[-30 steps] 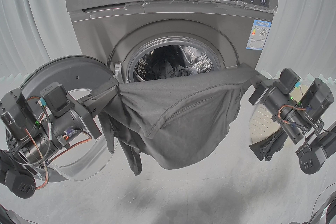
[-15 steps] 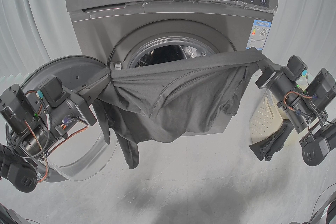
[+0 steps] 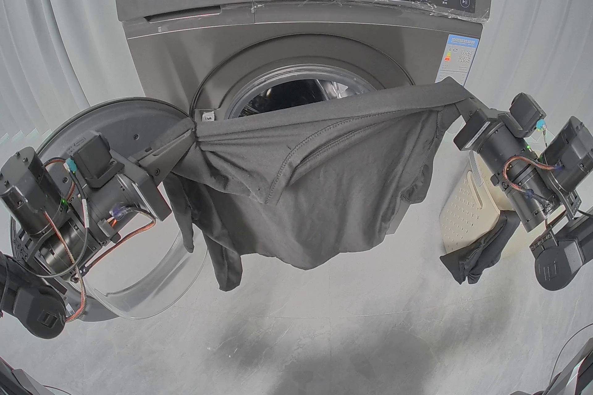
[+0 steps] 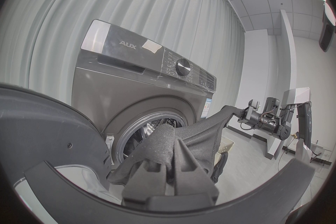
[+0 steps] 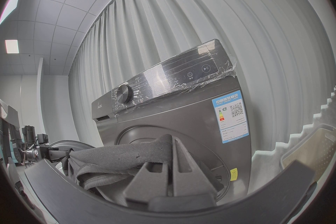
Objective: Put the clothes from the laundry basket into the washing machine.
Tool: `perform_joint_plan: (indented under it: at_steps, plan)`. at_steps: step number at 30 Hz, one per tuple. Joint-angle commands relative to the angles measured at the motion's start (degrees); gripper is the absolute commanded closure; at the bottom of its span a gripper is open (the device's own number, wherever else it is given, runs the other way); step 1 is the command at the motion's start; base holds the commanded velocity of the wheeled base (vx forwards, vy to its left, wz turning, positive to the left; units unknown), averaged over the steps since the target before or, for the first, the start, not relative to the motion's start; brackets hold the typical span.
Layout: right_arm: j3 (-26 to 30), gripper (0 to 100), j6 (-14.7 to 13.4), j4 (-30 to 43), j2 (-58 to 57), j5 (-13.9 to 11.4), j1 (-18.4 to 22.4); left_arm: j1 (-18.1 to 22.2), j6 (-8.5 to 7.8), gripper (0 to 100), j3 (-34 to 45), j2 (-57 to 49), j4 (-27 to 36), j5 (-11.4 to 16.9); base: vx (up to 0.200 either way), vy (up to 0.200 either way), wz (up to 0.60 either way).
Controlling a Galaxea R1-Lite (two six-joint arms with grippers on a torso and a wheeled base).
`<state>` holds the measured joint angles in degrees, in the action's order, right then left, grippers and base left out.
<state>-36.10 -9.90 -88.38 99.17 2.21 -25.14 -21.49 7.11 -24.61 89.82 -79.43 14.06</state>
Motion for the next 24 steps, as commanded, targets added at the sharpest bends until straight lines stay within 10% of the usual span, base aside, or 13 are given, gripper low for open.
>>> perform_joint_plan:
  at_steps: [1, 17, 18, 24]
  plan:
    - [-0.11, 100, -0.03, -0.04, -0.03, -0.01, -0.09, -0.04, 0.01, 100, 0.00, 0.09, -0.02, 0.01, 0.000, 0.000, 0.00]
    - [0.24, 100, -0.03, -0.04, 0.15, -0.01, -1.23, -0.04, -0.08, 100, 0.62, -0.44, -0.02, 0.62, 0.000, 0.000, 0.00]
    - [0.50, 100, -0.03, -0.04, 0.23, -0.01, -1.93, -0.22, -0.16, 0, 0.79, -0.35, -0.02, 0.80, 0.000, 0.000, 0.00]
    - [1.03, 100, -0.03, -0.04, 0.41, 0.08, -4.57, -0.66, -0.08, 0, 1.41, 0.27, 0.24, 0.71, 0.000, 0.000, 0.00]
